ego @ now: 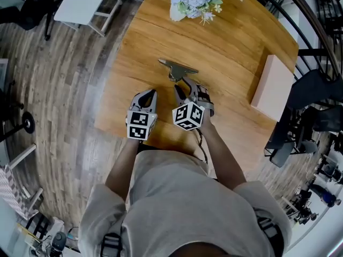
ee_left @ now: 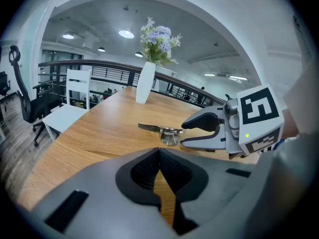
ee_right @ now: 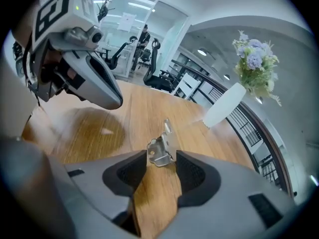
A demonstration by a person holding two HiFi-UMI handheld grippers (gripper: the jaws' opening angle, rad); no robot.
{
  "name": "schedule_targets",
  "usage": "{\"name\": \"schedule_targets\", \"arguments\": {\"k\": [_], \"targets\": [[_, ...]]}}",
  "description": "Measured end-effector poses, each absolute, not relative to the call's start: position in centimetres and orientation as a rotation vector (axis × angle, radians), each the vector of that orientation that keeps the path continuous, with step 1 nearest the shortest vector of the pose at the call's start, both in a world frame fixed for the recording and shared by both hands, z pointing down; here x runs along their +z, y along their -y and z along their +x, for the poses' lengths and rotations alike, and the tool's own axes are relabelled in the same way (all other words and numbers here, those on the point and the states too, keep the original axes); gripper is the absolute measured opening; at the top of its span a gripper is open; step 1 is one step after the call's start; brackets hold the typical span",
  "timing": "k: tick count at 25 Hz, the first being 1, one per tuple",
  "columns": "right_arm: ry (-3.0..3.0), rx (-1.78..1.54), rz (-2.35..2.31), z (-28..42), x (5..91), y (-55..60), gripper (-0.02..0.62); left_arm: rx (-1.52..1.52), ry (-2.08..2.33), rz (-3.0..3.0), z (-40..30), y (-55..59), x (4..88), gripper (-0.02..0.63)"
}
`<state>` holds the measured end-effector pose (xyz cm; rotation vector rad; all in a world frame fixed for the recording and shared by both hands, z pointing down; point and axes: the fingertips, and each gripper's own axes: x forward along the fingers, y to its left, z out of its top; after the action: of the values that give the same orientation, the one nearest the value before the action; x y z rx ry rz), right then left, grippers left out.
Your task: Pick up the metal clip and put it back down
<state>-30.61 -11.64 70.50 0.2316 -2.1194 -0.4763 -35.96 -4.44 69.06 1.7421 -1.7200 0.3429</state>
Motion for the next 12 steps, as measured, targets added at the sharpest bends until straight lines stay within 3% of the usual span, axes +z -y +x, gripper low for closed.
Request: {"name": "schedule_targets", "arguments": {"k": [7,12], "targets": [[2.195,-0.359,0.274,-28.2,68.8,11.2,0.18,0.337,1.712,1.76,-33.7,5.6,68.1,0.023],[2.251,-0.275,0.345,-26.1,67.3,11.4,0.059,0.338,1.692,1.79,-31.5,6.6,67.2,0.023]]}}
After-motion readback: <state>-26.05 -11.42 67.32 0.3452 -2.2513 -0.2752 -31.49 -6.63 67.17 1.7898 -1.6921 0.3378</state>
